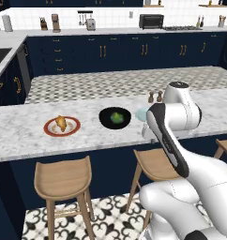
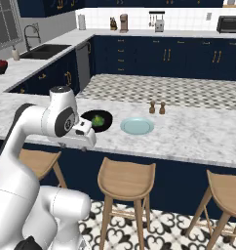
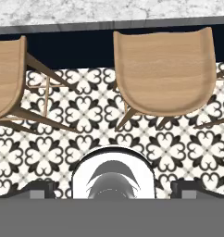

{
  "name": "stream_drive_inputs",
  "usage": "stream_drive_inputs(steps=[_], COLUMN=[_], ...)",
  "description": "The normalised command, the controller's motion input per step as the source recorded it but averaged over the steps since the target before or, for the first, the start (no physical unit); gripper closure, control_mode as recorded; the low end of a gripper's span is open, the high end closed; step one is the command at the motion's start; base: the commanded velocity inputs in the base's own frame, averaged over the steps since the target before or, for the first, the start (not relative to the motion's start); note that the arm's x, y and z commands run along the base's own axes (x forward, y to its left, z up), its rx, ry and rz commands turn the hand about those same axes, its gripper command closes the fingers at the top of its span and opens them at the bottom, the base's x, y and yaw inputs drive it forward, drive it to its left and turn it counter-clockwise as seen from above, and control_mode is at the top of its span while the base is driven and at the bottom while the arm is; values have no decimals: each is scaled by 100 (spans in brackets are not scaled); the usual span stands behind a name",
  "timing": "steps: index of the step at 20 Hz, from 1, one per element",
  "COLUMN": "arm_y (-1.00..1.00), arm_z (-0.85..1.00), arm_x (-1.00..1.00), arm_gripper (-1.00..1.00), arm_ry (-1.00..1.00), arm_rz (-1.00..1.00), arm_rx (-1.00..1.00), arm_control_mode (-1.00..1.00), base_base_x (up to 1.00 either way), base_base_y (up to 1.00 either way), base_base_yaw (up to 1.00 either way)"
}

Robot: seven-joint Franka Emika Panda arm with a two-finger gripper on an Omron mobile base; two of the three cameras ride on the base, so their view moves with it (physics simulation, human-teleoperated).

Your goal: Pick the chicken drumstick and broccoli from their plates and place them in the bowl. Then put the bowl in the fridge.

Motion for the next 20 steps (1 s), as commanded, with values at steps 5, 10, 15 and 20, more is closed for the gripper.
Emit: stream_drive_inputs(steps=[5, 10, 15, 20], arm_y=[0, 0, 0, 0], arm_z=[0, 0, 0, 0], arm_x=[0, 0, 0, 0], arm_gripper=[-100, -100, -100, -100], arm_ry=[0, 0, 0, 0], arm_rz=[0, 0, 0, 0], arm_rx=[0, 0, 0, 0], arm_control_mode=[100, 100, 100, 100], base_base_x=[8, 33, 46, 51], base_base_y=[89, 45, 15, 5], base_base_yaw=[0, 0, 0, 0])
